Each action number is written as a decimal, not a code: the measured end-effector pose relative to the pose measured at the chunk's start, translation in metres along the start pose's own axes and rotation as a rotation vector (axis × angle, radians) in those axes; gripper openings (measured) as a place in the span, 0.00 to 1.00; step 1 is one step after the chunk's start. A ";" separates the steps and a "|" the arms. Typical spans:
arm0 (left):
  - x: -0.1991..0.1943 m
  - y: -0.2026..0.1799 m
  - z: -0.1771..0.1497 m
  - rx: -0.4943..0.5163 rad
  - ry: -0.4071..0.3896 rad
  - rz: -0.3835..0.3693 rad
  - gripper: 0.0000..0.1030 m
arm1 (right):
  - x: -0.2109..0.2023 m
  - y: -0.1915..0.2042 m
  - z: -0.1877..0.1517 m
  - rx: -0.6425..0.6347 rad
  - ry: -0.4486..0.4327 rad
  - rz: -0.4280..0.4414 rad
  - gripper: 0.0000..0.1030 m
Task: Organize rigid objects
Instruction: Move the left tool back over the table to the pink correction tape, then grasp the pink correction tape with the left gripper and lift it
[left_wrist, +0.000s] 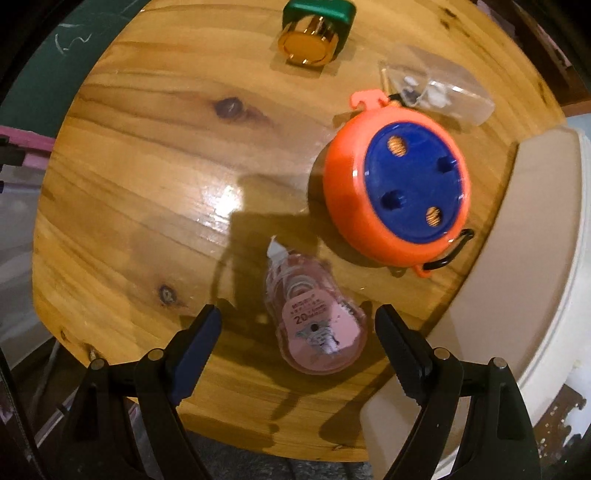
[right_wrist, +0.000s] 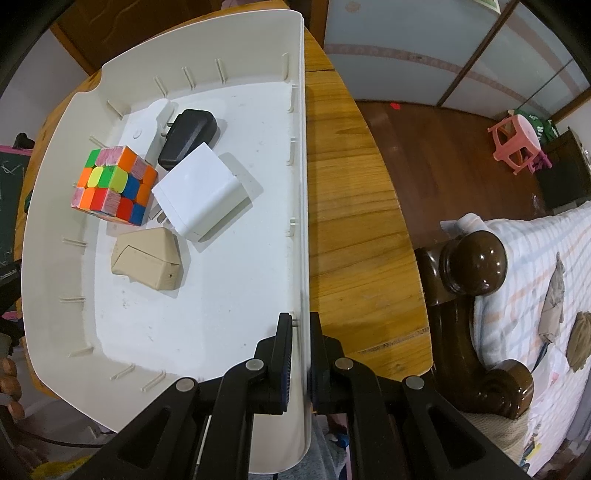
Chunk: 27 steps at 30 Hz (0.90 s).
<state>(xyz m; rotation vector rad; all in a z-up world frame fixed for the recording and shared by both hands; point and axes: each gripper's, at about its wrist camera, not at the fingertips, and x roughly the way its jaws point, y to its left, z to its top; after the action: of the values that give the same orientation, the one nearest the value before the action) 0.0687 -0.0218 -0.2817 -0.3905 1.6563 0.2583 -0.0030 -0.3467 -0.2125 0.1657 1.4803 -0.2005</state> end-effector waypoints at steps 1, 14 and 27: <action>0.003 0.000 -0.002 -0.003 0.006 0.010 0.85 | 0.000 0.000 0.000 0.000 0.000 0.001 0.07; 0.014 0.004 -0.020 0.040 -0.048 0.061 0.78 | 0.001 0.000 0.001 -0.007 -0.002 0.010 0.07; -0.007 0.031 -0.016 0.085 -0.094 0.000 0.53 | 0.001 0.000 0.000 -0.014 -0.010 0.020 0.07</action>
<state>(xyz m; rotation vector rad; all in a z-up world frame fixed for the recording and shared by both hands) 0.0424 0.0009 -0.2749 -0.3099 1.5694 0.2029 -0.0031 -0.3472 -0.2132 0.1681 1.4688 -0.1744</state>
